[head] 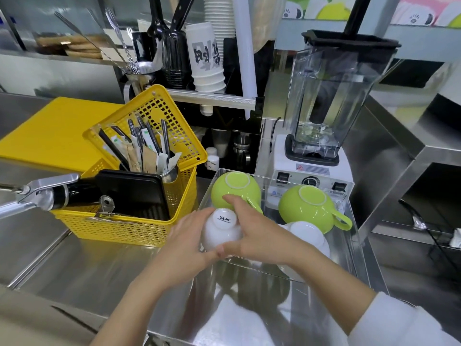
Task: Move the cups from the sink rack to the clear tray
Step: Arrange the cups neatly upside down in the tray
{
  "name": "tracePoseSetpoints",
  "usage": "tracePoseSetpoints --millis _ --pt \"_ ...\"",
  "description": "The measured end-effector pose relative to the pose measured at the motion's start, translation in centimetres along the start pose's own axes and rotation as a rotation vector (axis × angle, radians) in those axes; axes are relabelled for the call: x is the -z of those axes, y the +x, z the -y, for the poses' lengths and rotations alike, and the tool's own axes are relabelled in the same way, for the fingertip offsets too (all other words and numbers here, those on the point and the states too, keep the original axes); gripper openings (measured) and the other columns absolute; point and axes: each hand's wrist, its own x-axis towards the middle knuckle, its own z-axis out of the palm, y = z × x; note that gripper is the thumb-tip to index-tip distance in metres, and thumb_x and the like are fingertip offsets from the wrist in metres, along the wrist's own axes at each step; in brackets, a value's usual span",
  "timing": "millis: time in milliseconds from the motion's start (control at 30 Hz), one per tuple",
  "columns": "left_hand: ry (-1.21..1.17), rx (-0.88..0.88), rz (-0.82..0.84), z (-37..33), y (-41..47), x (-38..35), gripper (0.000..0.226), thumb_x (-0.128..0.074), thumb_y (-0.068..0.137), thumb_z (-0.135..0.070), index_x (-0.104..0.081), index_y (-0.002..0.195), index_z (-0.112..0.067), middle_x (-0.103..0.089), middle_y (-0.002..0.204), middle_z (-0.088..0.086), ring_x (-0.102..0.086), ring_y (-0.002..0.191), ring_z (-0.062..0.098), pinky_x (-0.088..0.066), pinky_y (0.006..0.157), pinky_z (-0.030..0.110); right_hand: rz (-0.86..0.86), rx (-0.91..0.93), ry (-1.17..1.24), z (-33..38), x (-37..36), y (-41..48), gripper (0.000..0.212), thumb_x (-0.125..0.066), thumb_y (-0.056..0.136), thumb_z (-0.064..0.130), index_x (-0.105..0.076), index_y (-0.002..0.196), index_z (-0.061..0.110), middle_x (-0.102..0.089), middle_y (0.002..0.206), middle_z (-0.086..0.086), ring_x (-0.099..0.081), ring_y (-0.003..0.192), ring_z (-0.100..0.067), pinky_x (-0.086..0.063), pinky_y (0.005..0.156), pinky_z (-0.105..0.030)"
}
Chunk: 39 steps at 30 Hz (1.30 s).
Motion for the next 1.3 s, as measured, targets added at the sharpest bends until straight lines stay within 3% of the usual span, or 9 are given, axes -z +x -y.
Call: tracePoseSetpoints --millis 100,200,300,367,433,567,767,1100,1300 --pt "0.000 0.039 0.053 -0.4 -0.2 0.1 0.085 -0.072 0.071 -0.045 -0.021 0.138 -0.037 -0.024 0.140 -0.019 -0.009 0.139 0.010 -0.013 0.112 0.038 -0.098 0.093 -0.031 1.0 1.3 -1.1 0.081 -0.069 0.075 0.037 -0.020 0.138 0.031 -0.029 0.148 0.011 -0.027 0.127 0.002 -0.027 0.100 -0.022" --pt "-0.003 0.009 0.056 -1.1 -0.1 0.8 0.093 -0.073 0.068 -0.051 -0.017 0.141 -0.038 -0.007 0.141 -0.027 0.008 0.137 -0.002 -0.003 0.114 0.035 -0.352 0.126 -0.010 0.8 4.2 -2.2 0.050 -0.066 0.080 0.032 -0.045 0.125 0.029 -0.051 0.124 0.012 -0.043 0.112 0.002 -0.034 0.094 -0.019" --pt "-0.224 -0.113 -0.097 -3.4 1.4 1.8 0.062 -0.066 0.080 -0.038 -0.036 0.135 -0.036 -0.027 0.137 -0.033 -0.017 0.126 -0.021 -0.020 0.106 0.014 -0.583 0.019 -0.034 -1.7 7.5 -3.5 0.026 -0.064 0.082 0.018 -0.060 0.108 0.018 -0.061 0.101 0.002 -0.054 0.090 -0.009 -0.042 0.082 -0.024" --pt "-0.256 -0.178 -0.113 -5.4 3.3 1.5 0.045 -0.058 0.086 -0.034 -0.046 0.129 -0.034 -0.047 0.133 -0.023 -0.036 0.117 -0.017 -0.032 0.095 0.011 -0.664 -0.118 -0.086 -4.3 9.1 -4.8 0.023 -0.066 0.081 0.012 -0.063 0.104 0.014 -0.064 0.098 -0.006 -0.054 0.084 -0.016 -0.038 0.075 -0.023" --pt "-0.176 -0.225 -0.050 -7.4 5.7 0.4 0.041 -0.053 0.089 -0.033 -0.047 0.130 -0.031 -0.048 0.137 -0.015 -0.039 0.122 -0.003 -0.030 0.094 0.014 -0.646 -0.264 -0.156 -6.7 10.2 -6.3 0.022 -0.069 0.078 0.013 -0.066 0.100 0.012 -0.064 0.100 -0.009 -0.055 0.087 -0.019 -0.037 0.076 -0.024" --pt "-0.075 -0.275 0.152 -9.9 10.7 -2.8 0.047 -0.053 0.091 -0.029 -0.040 0.136 -0.025 -0.035 0.148 -0.004 -0.033 0.133 0.013 -0.024 0.103 0.020 -0.439 -0.508 -0.370 -9.9 11.2 -8.1 0.033 -0.075 0.072 0.027 -0.068 0.103 0.017 -0.061 0.113 -0.007 -0.055 0.105 -0.026 -0.038 0.095 -0.045" --pt "0.105 -0.287 0.389 -10.7 13.9 -6.8 0.057 -0.051 0.089 -0.044 -0.034 0.139 -0.026 -0.033 0.151 -0.002 -0.035 0.134 0.019 -0.028 0.109 0.033 -0.442 -0.470 -0.484 -11.1 11.1 -8.2 0.024 -0.074 0.073 0.030 -0.072 0.096 0.023 -0.058 0.114 -0.002 -0.051 0.110 -0.022 -0.026 0.083 -0.035" --pt "0.288 -0.286 0.196 -10.3 13.6 -7.4 0.060 -0.052 0.081 -0.059 -0.043 0.130 -0.025 -0.051 0.128 0.007 -0.044 0.121 0.026 -0.027 0.101 0.042 -0.526 -0.482 -0.545 -12.0 11.7 -6.1 0.025 -0.063 0.082 0.021 -0.068 0.107 0.025 -0.058 0.109 -0.011 -0.055 0.102 -0.033 -0.039 0.081 -0.039" --pt "0.114 -0.202 0.069 -7.5 13.5 -3.5 0.041 -0.049 0.091 -0.038 -0.047 0.128 -0.019 -0.050 0.133 0.007 -0.044 0.122 0.026 -0.030 0.106 0.043 -0.545 -0.380 -0.442 -9.4 12.8 -5.5 0.035 -0.069 0.078 0.027 -0.063 0.111 0.019 -0.057 0.119 -0.007 -0.050 0.114 -0.027 -0.030 0.097 -0.042"
